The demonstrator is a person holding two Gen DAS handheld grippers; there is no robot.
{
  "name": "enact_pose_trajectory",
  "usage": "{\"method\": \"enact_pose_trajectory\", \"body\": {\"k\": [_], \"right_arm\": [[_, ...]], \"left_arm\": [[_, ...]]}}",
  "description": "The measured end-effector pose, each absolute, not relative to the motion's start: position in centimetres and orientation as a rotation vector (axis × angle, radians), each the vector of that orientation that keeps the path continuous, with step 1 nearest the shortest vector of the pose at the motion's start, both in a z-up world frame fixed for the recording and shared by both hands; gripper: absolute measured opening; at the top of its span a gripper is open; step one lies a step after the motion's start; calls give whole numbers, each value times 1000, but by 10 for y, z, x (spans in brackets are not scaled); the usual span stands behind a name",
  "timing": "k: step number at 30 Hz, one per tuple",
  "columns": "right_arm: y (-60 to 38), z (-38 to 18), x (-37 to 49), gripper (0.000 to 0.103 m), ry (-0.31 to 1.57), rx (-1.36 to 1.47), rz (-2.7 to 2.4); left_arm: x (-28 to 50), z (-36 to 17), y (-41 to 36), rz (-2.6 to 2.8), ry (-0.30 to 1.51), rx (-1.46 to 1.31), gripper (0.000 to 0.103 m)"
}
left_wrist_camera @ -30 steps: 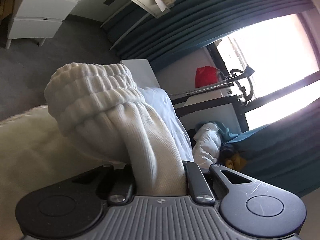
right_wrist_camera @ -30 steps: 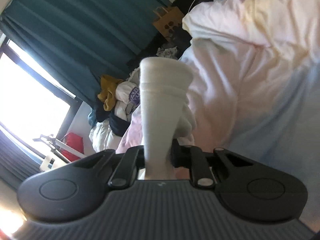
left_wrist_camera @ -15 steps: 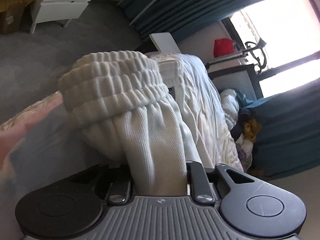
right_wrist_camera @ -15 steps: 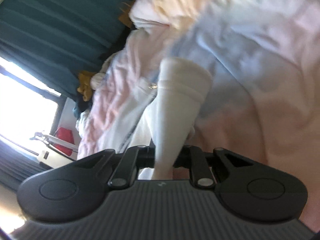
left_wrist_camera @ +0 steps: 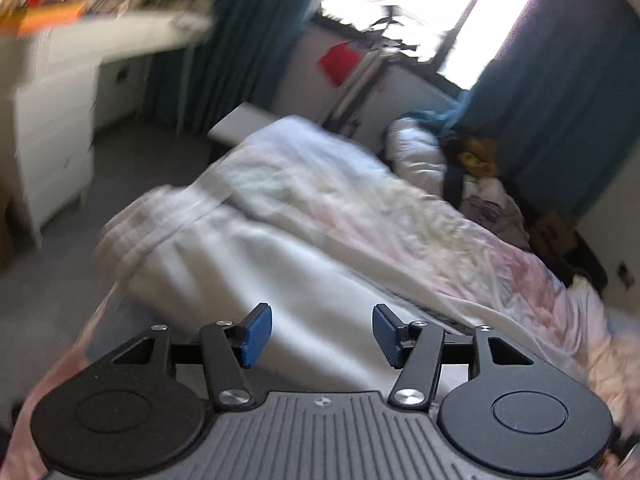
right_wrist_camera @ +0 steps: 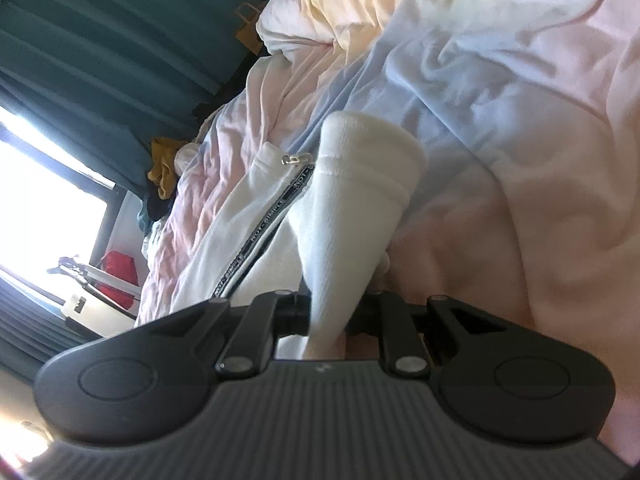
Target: Fold clothes
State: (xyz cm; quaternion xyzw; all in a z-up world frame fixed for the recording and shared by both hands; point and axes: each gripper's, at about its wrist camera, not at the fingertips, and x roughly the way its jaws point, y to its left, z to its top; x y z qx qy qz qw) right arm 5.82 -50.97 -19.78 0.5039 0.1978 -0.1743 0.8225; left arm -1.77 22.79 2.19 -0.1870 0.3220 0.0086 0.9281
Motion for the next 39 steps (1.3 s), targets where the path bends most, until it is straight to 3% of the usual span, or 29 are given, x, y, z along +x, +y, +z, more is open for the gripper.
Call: {"method": "enact_pose_trajectory", "body": {"k": [5, 7, 11, 17, 21, 29, 35, 39], "right_arm": [[-506, -197, 59, 17, 415, 1043, -379], [-505, -196, 57, 17, 414, 1044, -380], [-507, -198, 56, 17, 411, 1076, -376], [-505, -192, 58, 17, 406, 1048, -381], [-501, -181, 58, 17, 398, 1000, -385], [-453, -73, 82, 17, 322, 634, -332], [-354, 18, 99, 17, 226, 289, -195], [-259, 42, 101, 17, 195, 35, -55]], "left_arm": [[36, 20, 130, -72, 625, -250, 59], [61, 3, 93, -142, 637, -246, 66], [102, -37, 44, -177, 675, -183, 64], [133, -96, 20, -155, 746, -65, 63], [138, -107, 25, -157, 765, -65, 63], [129, -98, 31, -170, 746, -70, 63], [119, -81, 42, -185, 707, -112, 63], [111, -63, 55, -188, 654, -158, 63]]}}
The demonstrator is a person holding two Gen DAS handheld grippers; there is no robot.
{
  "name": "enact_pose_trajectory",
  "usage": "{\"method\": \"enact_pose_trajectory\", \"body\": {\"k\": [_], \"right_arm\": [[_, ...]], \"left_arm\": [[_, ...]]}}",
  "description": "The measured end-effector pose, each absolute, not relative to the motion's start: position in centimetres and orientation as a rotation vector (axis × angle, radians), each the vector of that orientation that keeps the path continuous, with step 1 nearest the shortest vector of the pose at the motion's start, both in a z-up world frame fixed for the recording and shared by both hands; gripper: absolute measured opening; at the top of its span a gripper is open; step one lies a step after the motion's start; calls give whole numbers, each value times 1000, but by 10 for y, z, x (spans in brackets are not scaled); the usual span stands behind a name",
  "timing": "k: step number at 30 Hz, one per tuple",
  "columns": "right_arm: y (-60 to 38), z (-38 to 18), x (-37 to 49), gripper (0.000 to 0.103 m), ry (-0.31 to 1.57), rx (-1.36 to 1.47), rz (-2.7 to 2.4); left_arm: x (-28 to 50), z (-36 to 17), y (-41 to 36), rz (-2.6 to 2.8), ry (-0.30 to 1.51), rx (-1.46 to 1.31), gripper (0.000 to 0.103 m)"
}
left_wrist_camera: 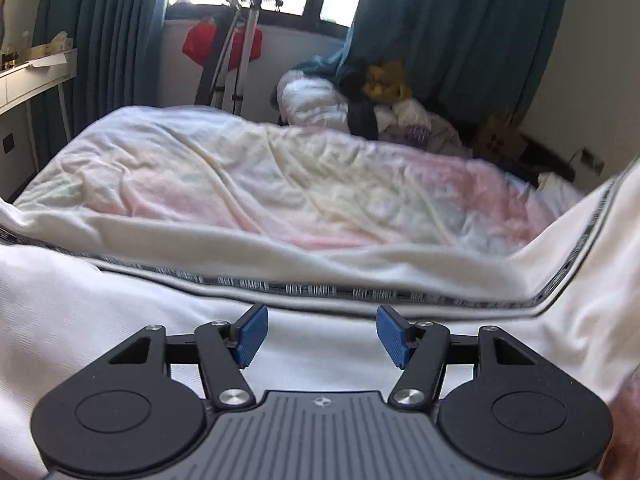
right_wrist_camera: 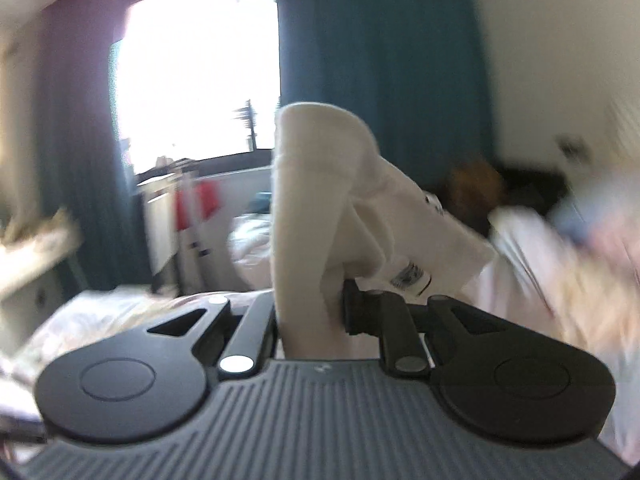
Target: Fold clothes
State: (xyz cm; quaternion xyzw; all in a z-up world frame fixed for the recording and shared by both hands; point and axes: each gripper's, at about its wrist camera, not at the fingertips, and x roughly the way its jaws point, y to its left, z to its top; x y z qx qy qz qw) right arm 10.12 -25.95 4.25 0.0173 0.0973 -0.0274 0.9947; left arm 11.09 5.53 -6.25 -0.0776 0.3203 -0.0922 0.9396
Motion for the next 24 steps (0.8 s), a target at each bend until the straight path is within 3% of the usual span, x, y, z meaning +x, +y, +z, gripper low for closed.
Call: {"method": "enact_pose_trajectory", "body": {"k": [5, 11, 14, 19, 22, 24], "right_arm": [[-137, 21, 96, 17, 218, -245, 122], [-43, -84, 89, 17, 456, -384, 300], [-17, -130, 83, 18, 521, -510, 323], [-39, -126, 81, 20, 513, -413, 345], [-41, -119, 82, 27, 523, -303, 350], [-41, -113, 77, 42, 534, -259, 363]], "left_arm": [[103, -41, 87, -154, 595, -256, 63], [97, -28, 124, -94, 570, -330, 63], [99, -30, 124, -92, 591, -321, 63], [105, -37, 107, -116, 621, -273, 63], [107, -42, 102, -120, 636, -262, 63], [108, -45, 102, -123, 644, -262, 63]]}}
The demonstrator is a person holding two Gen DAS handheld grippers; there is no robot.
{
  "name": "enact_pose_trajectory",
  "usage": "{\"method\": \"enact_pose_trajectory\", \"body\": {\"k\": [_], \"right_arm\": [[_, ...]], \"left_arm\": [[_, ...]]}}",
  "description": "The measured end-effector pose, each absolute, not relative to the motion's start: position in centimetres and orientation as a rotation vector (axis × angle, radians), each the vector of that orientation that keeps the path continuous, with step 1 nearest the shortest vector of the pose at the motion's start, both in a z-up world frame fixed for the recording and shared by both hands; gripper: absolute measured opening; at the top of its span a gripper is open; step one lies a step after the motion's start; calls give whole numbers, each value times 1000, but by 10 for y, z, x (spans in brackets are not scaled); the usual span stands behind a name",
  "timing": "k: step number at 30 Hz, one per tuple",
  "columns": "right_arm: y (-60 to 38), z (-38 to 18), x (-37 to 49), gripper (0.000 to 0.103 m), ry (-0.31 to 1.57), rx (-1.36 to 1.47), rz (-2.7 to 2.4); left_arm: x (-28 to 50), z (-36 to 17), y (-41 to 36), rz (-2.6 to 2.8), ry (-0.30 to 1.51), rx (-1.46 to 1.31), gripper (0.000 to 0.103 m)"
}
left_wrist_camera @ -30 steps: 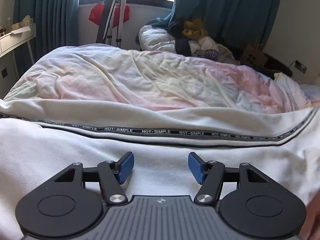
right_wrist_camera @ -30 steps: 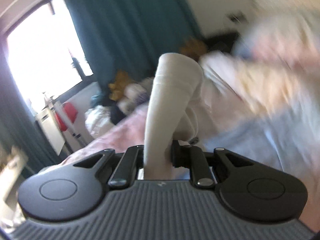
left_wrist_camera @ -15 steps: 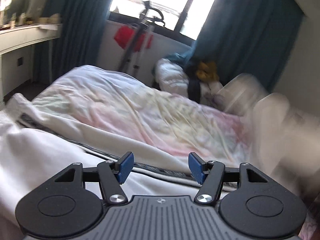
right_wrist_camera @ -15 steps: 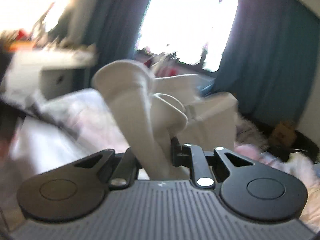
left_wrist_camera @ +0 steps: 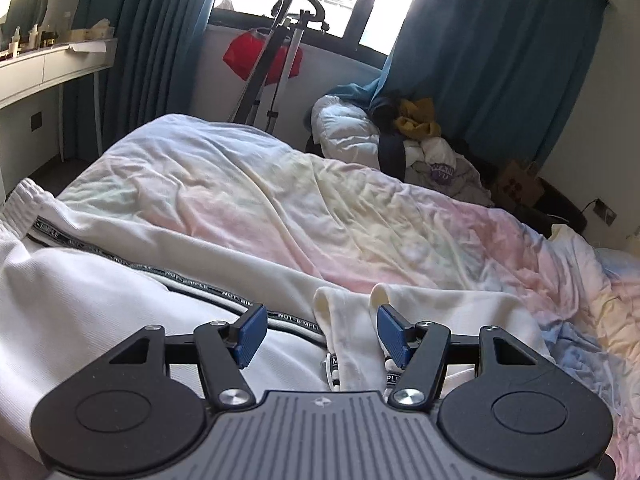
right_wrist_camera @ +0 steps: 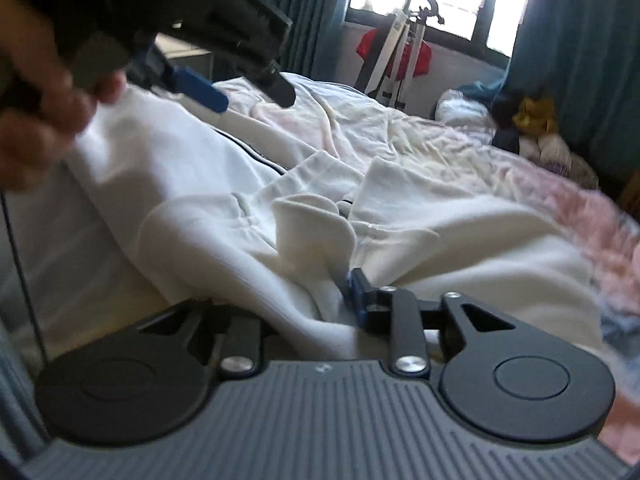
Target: Fold clothes
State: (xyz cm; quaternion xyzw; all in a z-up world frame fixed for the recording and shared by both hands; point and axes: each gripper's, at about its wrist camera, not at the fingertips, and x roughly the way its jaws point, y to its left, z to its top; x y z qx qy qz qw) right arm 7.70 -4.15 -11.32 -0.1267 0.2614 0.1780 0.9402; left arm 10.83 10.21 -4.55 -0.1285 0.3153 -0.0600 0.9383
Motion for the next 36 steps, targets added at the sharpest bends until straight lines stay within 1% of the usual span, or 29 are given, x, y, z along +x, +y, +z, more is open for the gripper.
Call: {"method": "enact_pose_trajectory", "body": {"k": [1, 2, 3, 8, 12, 14, 17, 20, 22, 24, 27, 30, 33, 36], "right_arm": [[-39, -109, 75, 49, 537, -241, 372], [-38, -105, 72, 62, 538, -226, 383], [-36, -102, 67, 72, 528, -227, 406], [-38, -85, 42, 73, 453, -200, 529], [-63, -68, 51, 73, 378, -77, 515], [-76, -73, 64, 72, 418, 0, 502], [-79, -92, 84, 73, 530, 65, 491], [-76, -112, 99, 74, 631, 125, 517], [-69, -110, 94, 74, 608, 63, 517], [-73, -109, 90, 73, 608, 69, 515], [-82, -105, 79, 73, 609, 95, 512], [-89, -97, 68, 71, 597, 121, 502], [-99, -90, 72, 72, 562, 168, 503], [-114, -79, 69, 72, 526, 246, 507]], "left_arm": [[109, -47, 102, -123, 648, -258, 63], [109, -47, 101, -122, 651, -254, 63], [109, -48, 100, -120, 652, -251, 63], [108, -48, 101, -118, 653, -264, 63], [107, -47, 106, -99, 650, -280, 63], [105, -46, 109, -81, 653, -301, 63], [99, -42, 122, -60, 645, -353, 64], [84, -36, 143, -12, 631, -413, 67], [68, -31, 163, 48, 623, -458, 73], [48, -25, 185, 132, 610, -499, 74], [18, -20, 212, 237, 584, -532, 80], [-2, -28, 245, 321, 578, -686, 81], [-4, -46, 279, 354, 574, -888, 81], [11, -58, 294, 358, 586, -945, 81]]}}
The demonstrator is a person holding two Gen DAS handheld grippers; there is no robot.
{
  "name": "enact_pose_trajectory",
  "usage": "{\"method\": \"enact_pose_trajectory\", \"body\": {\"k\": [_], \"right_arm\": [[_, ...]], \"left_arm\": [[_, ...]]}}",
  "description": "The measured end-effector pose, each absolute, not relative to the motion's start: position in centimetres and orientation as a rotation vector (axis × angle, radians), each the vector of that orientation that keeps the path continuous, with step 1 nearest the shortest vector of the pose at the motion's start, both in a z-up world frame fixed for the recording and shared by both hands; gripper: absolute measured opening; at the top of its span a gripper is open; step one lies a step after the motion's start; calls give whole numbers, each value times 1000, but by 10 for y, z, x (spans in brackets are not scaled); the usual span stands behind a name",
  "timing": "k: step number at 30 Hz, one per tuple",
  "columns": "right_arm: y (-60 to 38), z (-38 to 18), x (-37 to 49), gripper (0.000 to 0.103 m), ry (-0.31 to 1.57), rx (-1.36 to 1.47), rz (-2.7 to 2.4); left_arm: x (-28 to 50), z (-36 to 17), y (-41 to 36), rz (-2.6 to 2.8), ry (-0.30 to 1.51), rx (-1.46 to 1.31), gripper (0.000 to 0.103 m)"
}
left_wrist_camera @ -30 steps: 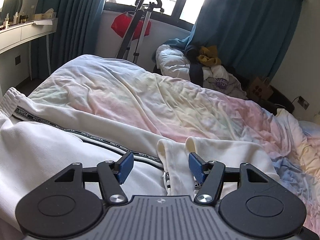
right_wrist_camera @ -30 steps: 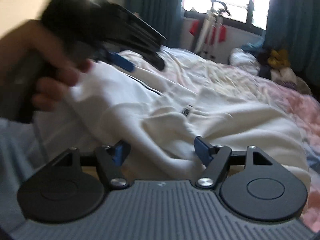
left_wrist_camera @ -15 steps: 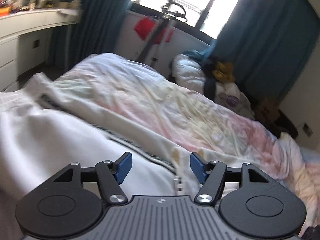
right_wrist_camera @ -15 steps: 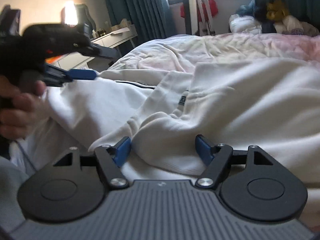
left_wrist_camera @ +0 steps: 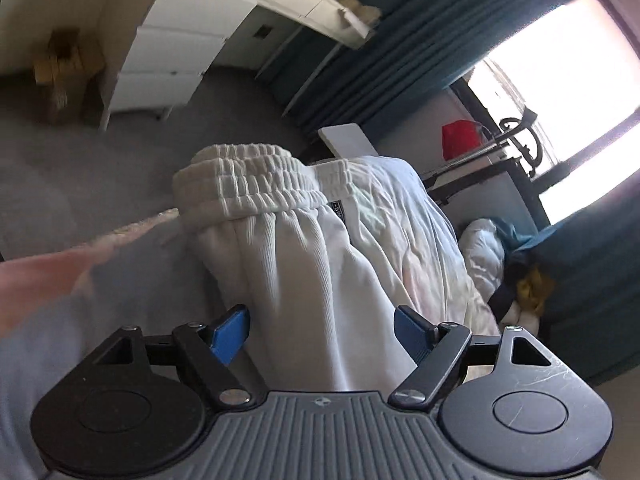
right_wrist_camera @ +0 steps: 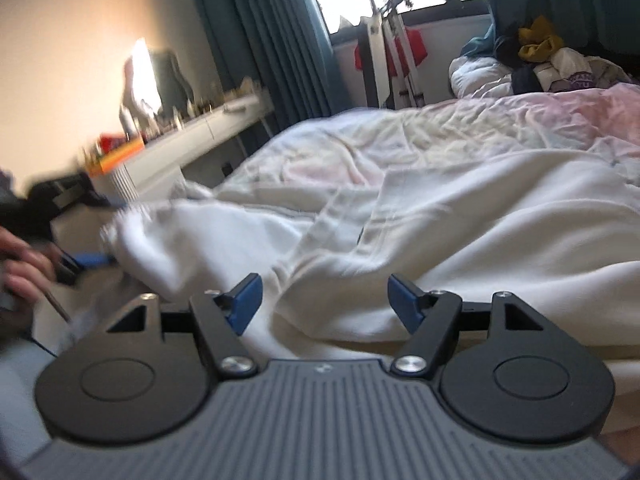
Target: Fold clothes
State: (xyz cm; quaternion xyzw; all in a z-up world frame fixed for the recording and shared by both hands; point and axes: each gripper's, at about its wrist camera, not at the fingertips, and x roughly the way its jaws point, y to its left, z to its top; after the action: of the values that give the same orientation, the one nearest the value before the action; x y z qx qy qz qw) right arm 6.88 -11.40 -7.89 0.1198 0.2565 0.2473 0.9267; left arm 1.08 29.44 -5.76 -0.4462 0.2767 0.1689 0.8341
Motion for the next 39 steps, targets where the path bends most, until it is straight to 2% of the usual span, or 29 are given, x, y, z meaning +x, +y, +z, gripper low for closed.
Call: {"method": "enact_pose_trajectory", "body": {"k": [6, 9, 11, 12, 14, 15, 17, 18, 19, 21, 26, 32, 35, 39], "right_arm": [[-134, -72, 77, 73, 465, 287, 400], [-117, -101, 101, 73, 621, 193, 343], [-106, -109, 103, 73, 637, 111, 327], [-101, -110, 102, 73, 629, 77, 325], [-102, -107, 101, 73, 626, 92, 327], [-105, -107, 101, 73, 628, 111, 330], [-108, -107, 101, 73, 630, 132, 332], [-107, -107, 100, 73, 629, 127, 331], [-106, -107, 99, 73, 629, 122, 329], [-105, -108, 99, 73, 628, 119, 328], [-123, -101, 100, 71, 611, 241, 330], [-172, -79, 93, 71, 538, 454, 271], [-203, -69, 91, 72, 502, 524, 191], [-251, -61, 88, 73, 448, 631, 97]], "left_arm": [[32, -81, 315, 389, 604, -1077, 81], [34, -91, 322, 394, 591, -1130, 81], [34, -95, 324, 401, 586, -1146, 80], [35, -96, 324, 408, 589, -1138, 76], [38, -94, 320, 436, 617, -1077, 60], [40, -93, 317, 452, 632, -1042, 47], [41, -90, 314, 454, 633, -1000, 36], [41, -88, 312, 449, 624, -986, 23], [42, -82, 309, 444, 613, -961, 18], [42, -68, 299, 435, 582, -892, 14], [36, -2, 236, 362, 413, -637, 12], [36, 73, 121, 198, 237, -350, 12], [46, 87, 52, 106, 186, -211, 13], [62, 74, -44, -30, 185, -16, 13]]}}
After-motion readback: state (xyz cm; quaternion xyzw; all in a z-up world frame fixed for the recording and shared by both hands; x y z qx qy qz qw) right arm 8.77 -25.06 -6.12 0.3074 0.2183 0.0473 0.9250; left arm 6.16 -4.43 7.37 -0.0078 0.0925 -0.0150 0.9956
